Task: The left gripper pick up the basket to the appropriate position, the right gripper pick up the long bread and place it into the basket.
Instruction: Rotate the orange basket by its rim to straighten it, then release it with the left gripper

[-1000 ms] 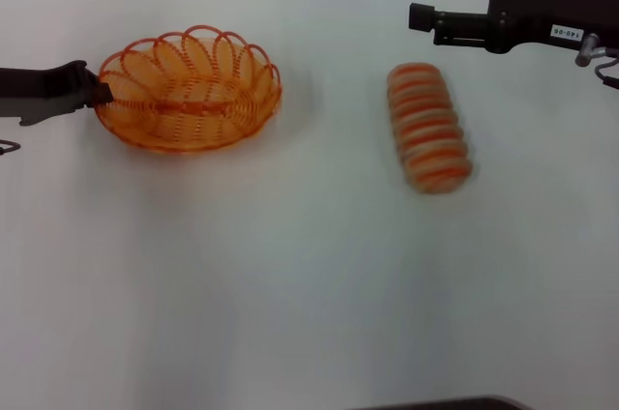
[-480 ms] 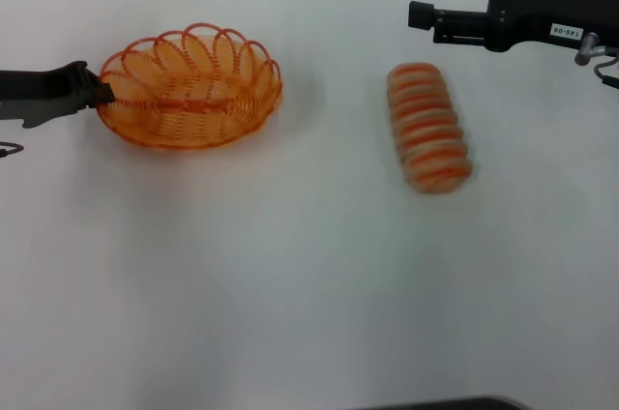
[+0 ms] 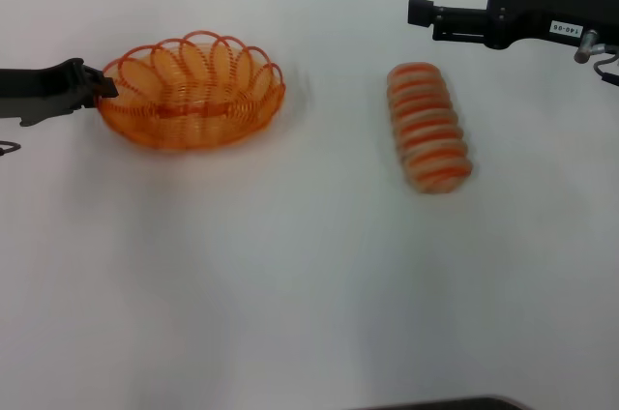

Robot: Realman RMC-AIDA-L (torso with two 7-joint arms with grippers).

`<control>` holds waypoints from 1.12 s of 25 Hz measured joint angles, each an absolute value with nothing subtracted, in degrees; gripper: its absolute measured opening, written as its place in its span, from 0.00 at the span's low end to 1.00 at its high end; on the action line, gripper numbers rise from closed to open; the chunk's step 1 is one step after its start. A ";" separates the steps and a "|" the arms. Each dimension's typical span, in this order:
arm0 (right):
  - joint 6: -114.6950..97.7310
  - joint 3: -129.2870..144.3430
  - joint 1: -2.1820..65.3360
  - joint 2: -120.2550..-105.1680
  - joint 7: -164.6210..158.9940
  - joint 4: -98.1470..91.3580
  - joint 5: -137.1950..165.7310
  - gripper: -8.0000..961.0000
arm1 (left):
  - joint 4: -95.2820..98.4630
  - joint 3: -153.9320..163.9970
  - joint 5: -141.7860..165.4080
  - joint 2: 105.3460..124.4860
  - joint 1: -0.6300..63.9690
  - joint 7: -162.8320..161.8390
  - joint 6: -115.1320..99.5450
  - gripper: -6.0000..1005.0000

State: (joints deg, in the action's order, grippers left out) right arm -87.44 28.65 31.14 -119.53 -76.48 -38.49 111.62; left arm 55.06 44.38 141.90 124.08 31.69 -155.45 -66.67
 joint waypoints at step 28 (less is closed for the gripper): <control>-86.48 29.61 32.53 -118.68 -87.50 -38.41 112.05 0.91 | 56.16 44.20 132.65 121.90 28.14 -136.73 -72.41 0.79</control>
